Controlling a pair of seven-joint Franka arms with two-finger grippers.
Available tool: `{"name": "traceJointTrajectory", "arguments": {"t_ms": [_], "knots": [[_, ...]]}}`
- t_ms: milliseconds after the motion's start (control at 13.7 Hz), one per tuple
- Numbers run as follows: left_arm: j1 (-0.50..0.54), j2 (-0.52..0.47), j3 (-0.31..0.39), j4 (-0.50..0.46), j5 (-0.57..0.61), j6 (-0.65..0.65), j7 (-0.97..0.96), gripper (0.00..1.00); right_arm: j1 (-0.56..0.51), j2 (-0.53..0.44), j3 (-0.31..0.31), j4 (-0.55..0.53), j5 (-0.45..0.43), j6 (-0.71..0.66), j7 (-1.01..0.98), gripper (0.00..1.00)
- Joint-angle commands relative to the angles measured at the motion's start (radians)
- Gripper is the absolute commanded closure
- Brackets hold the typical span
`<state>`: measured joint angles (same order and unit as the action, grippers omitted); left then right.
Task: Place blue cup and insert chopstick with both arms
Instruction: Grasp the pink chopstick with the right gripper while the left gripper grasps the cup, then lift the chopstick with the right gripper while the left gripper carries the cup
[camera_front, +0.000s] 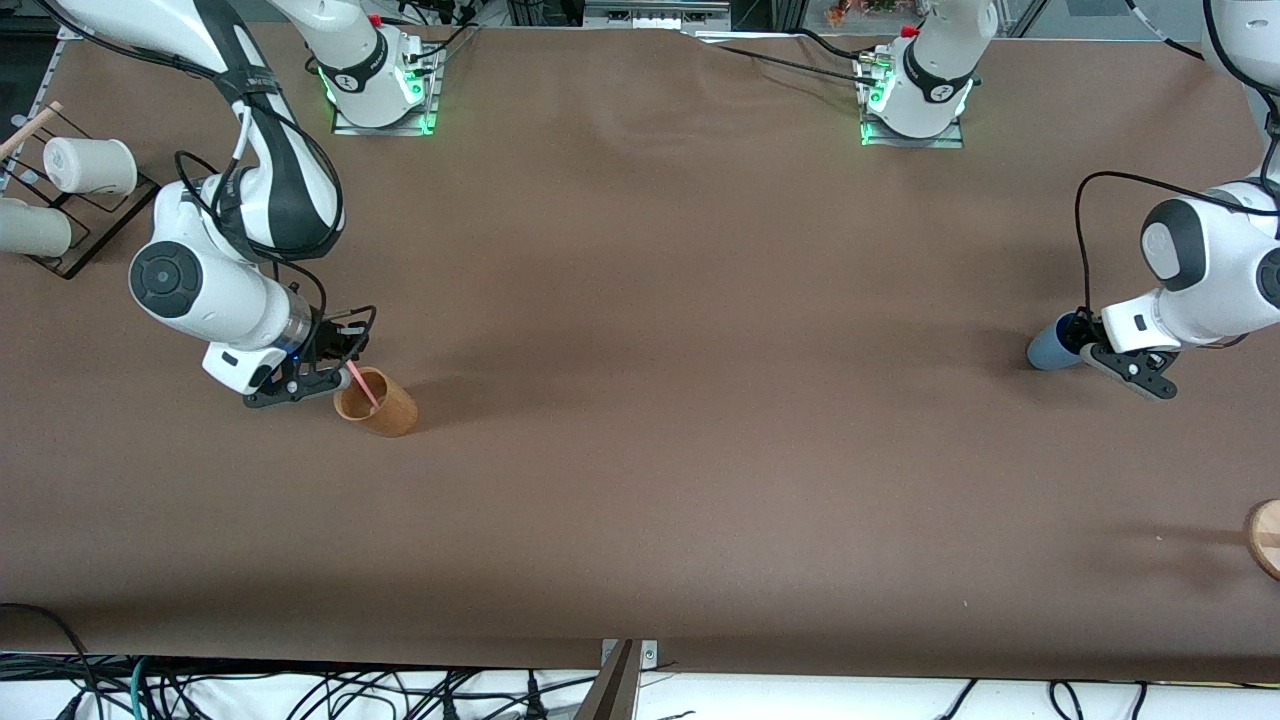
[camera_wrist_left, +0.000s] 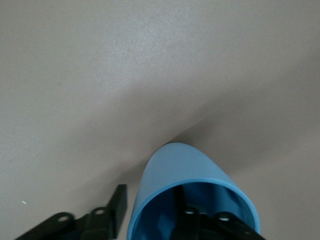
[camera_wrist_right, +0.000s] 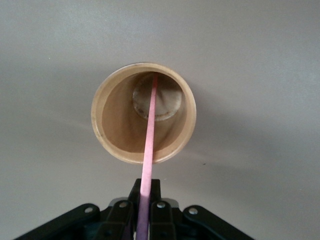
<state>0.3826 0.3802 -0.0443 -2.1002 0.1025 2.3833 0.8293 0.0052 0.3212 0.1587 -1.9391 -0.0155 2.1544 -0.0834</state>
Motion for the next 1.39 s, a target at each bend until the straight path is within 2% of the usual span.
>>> {"name": "traceJointTrajectory", "arguments": {"t_ms": [0,146,293,439,659,878,951,1171,1317], "knots": [[0.009,0.002,-0.008,0.032,0.003,-0.01,0.011,1.0,0.002,-0.028,0.013,0.025,0.002,-0.043,0.013,1.0],[0.007,-0.007,-0.014,0.064,0.002,-0.045,0.002,1.0,0.001,-0.056,0.018,0.098,0.003,-0.164,0.011,1.0],[-0.004,-0.007,-0.043,0.158,-0.071,-0.166,-0.013,1.0,0.001,-0.092,0.031,0.163,0.037,-0.298,0.013,1.0],[-0.004,-0.007,-0.113,0.224,-0.093,-0.254,-0.105,1.0,0.001,-0.163,0.033,0.167,0.084,-0.379,0.013,1.0],[-0.004,-0.012,-0.244,0.259,-0.089,-0.329,-0.322,1.0,0.001,-0.27,0.041,0.18,0.078,-0.473,0.013,1.0],[-0.017,-0.011,-0.392,0.284,-0.086,-0.381,-0.566,1.0,-0.001,-0.31,0.056,0.225,0.074,-0.544,0.013,1.0],[-0.049,-0.007,-0.428,0.286,-0.086,-0.381,-0.669,1.0,-0.001,-0.321,0.054,0.242,0.074,-0.56,0.011,1.0],[-0.247,0.005,-0.437,0.292,-0.101,-0.371,-0.962,1.0,0.001,-0.333,0.061,0.293,0.08,-0.616,0.011,1.0],[-0.365,0.078,-0.437,0.379,-0.099,-0.366,-1.108,1.0,0.001,-0.332,0.076,0.324,0.078,-0.652,0.013,1.0]]}}
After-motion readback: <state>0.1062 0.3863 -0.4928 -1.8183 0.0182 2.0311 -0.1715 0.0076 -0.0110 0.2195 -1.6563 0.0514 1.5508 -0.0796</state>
